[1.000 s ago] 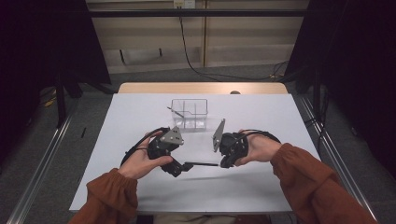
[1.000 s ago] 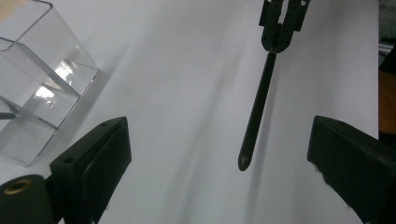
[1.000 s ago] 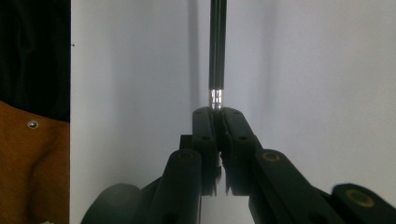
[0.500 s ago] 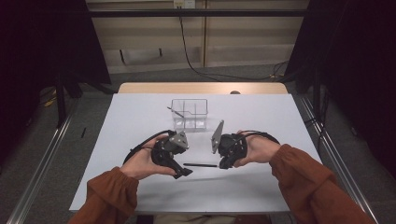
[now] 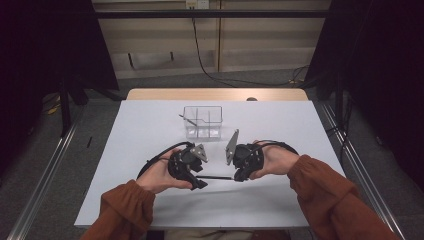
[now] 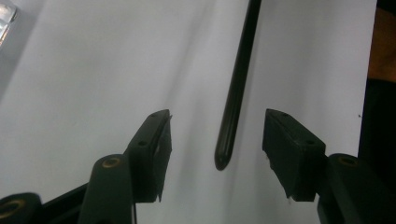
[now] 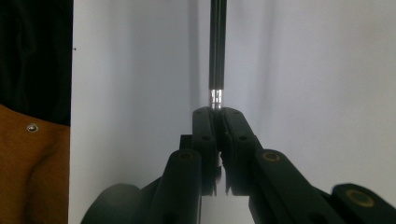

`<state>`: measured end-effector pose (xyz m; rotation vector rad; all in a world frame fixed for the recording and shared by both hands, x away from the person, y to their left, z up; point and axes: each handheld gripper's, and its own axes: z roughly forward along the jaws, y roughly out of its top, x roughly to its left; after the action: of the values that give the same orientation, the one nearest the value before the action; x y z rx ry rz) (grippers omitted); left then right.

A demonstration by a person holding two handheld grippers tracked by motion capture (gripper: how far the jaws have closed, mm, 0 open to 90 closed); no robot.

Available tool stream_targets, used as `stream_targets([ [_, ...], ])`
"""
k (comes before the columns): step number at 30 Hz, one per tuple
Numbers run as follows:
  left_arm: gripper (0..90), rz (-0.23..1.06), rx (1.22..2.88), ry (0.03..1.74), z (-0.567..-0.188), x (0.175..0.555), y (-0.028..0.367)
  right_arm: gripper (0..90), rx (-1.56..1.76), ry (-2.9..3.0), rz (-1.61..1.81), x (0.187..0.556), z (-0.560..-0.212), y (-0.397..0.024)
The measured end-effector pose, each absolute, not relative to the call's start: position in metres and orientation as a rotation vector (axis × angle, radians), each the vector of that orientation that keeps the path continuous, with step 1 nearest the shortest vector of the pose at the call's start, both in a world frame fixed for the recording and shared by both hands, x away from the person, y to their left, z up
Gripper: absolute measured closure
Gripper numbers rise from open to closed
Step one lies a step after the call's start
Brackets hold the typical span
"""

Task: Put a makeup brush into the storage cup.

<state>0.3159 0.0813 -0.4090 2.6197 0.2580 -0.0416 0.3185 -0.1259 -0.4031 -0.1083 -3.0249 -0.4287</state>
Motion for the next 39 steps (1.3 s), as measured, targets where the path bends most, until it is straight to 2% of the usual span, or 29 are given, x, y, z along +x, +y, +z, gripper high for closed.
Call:
stream_targets([
  [2, 39.2, -0.044, 2.616, 0.241, -0.41, 0.316, 0.08, 84.7, -0.106, -3.021, -0.428, 0.318, -0.404, -0.126],
  [4, 42.2, -0.054, 2.617, 0.243, -0.411, 0.315, 0.078, 84.7, -0.11, -3.02, -0.43, 0.319, -0.406, -0.125],
  [9, 63.7, -0.063, 2.58, 0.235, -0.411, 0.314, 0.076, 84.7, -0.101, -3.022, -0.43, 0.319, -0.407, -0.124],
  [13, 75.0, -0.075, 2.571, 0.239, -0.412, 0.315, 0.075, 84.7, -0.096, -3.027, -0.436, 0.32, -0.408, -0.124],
  [24, 81.3, -0.104, 2.601, 0.19, -0.417, 0.312, 0.07, 84.5, -0.071, -3.029, -0.427, 0.317, -0.41, -0.124],
  [28, 82.6, -0.148, 2.603, 0.176, -0.417, 0.314, 0.069, 84.0, -0.064, -3.041, -0.427, 0.316, -0.411, -0.124],
  [31, 83.5, -0.126, 2.596, 0.18, -0.417, 0.313, 0.07, 83.3, -0.063, -3.046, -0.446, 0.317, -0.41, -0.125],
  [39, 84.2, -0.163, 2.62, 0.184, -0.421, 0.315, 0.067, 81.3, -0.05, -3.069, -0.492, 0.32, -0.411, -0.127],
])
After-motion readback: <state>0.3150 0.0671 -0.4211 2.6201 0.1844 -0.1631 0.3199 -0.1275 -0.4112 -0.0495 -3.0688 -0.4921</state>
